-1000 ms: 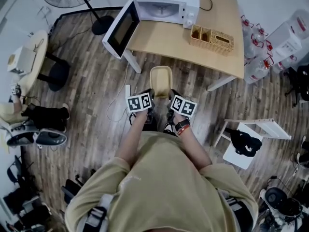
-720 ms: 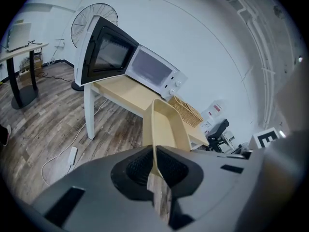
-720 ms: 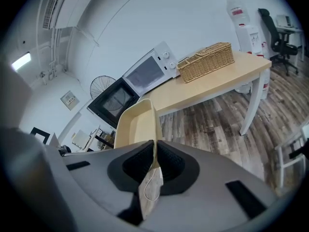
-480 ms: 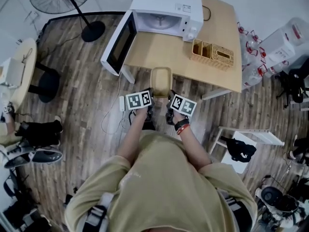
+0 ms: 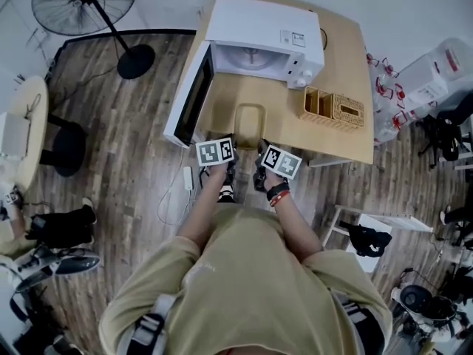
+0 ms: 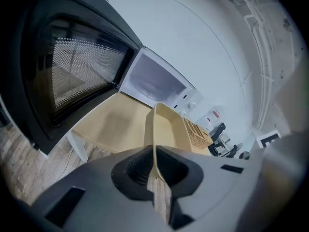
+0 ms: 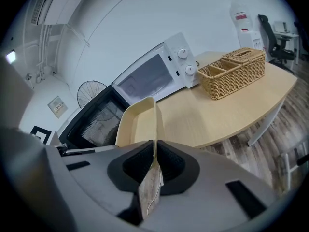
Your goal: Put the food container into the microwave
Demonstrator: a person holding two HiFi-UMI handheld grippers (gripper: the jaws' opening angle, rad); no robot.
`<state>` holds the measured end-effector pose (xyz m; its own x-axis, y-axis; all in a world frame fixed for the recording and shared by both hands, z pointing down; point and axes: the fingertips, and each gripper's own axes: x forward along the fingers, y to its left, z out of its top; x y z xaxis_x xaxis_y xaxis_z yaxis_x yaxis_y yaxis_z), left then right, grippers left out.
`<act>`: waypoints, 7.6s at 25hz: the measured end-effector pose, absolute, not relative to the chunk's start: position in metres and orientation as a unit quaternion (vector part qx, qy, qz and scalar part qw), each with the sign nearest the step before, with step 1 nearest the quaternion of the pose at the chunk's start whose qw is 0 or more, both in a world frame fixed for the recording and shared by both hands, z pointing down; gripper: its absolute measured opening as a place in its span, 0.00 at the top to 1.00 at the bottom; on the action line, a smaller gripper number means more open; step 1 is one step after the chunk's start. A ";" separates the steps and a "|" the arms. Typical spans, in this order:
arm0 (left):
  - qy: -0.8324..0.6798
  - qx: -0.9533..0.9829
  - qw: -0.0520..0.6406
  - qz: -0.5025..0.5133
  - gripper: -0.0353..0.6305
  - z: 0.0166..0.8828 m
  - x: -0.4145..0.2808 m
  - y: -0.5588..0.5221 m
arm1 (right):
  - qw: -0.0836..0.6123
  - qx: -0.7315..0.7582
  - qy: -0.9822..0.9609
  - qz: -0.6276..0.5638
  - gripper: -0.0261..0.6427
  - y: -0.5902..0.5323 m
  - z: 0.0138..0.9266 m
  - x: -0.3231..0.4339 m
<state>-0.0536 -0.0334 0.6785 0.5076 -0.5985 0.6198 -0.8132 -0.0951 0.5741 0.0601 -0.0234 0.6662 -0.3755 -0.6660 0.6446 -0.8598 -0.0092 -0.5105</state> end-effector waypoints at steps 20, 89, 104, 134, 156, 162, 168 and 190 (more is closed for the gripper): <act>-0.450 0.753 0.462 0.127 0.89 0.682 -0.056 -0.161 | 0.084 0.588 -0.656 0.465 0.90 -0.146 0.676 0.059; -0.517 0.749 0.405 0.090 0.89 0.678 -0.050 -0.389 | 0.080 0.543 -0.710 0.440 0.89 -0.383 0.673 0.064; -0.515 0.767 0.368 0.103 0.86 0.680 -0.043 -0.405 | 0.097 0.540 -0.728 0.410 0.83 -0.396 0.677 0.059; -0.515 0.790 0.316 0.101 0.73 0.642 -0.054 -0.310 | 0.103 0.548 -0.750 0.356 0.77 -0.307 0.641 0.051; -0.526 0.799 0.267 0.114 0.85 0.628 -0.078 -0.217 | 0.111 0.571 -0.756 0.299 0.88 -0.220 0.624 0.062; -0.518 0.809 0.252 0.114 0.86 0.622 -0.075 -0.201 | 0.107 0.576 -0.759 0.284 0.89 -0.202 0.620 0.064; -0.517 0.812 0.246 0.113 0.90 0.618 -0.074 -0.188 | 0.105 0.578 -0.759 0.279 0.90 -0.187 0.618 0.064; -0.498 0.809 0.300 0.086 0.92 0.636 -0.075 -0.173 | 0.128 0.569 -0.758 0.292 0.91 -0.175 0.635 0.053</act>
<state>-0.0752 -0.1733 0.6357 0.4901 -0.7540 0.4374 -0.8568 -0.3244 0.4009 0.0532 -0.1750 0.6352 -0.3198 -0.7874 0.5270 -0.9374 0.1820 -0.2969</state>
